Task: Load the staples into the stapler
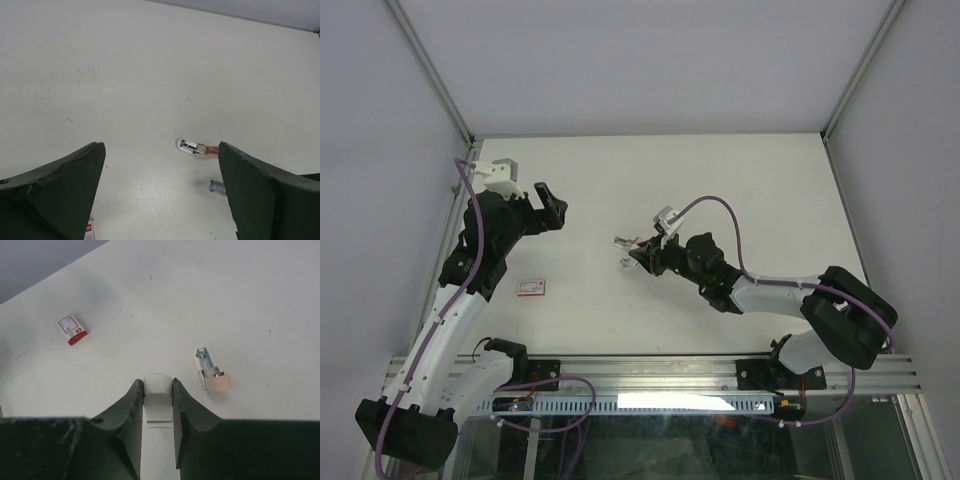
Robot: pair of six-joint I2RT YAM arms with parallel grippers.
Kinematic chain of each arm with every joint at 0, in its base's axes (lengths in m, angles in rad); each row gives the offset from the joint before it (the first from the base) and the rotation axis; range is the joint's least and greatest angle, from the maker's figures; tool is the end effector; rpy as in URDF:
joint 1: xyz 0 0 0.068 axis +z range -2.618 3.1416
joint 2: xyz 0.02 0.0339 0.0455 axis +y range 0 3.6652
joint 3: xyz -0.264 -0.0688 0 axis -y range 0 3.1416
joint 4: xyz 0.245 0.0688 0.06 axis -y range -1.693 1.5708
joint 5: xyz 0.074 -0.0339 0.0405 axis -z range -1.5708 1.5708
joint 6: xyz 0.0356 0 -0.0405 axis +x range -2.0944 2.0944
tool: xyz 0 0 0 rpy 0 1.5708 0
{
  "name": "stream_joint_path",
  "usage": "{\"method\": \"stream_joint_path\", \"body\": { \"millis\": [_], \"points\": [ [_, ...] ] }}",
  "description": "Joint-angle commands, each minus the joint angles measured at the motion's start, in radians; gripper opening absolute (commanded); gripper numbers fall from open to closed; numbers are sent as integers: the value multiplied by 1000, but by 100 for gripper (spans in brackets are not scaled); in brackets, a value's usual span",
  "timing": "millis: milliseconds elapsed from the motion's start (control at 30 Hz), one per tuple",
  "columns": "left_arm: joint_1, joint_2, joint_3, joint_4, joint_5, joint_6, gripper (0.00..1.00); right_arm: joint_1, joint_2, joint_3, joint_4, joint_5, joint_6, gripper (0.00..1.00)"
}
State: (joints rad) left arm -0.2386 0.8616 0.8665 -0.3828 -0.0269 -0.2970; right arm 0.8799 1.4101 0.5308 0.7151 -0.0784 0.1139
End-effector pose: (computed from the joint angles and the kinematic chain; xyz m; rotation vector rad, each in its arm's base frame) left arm 0.1893 -0.0451 0.3346 -0.0752 1.9613 -0.3271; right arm 0.1815 0.2239 0.2057 -0.7286 1.6482 0.7901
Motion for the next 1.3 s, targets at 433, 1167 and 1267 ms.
{"method": "stream_joint_path", "body": {
  "millis": [433,1167,1267],
  "points": [
    [3,-9,-13,25,-15,30,99,0,140,74,191,-36,-45,0],
    [3,-11,-18,25,-13,35,99,-12,157,15,177,-24,-8,5],
    [3,-12,-17,25,-12,35,99,-12,148,8,167,-21,-7,7]
  ]
}}
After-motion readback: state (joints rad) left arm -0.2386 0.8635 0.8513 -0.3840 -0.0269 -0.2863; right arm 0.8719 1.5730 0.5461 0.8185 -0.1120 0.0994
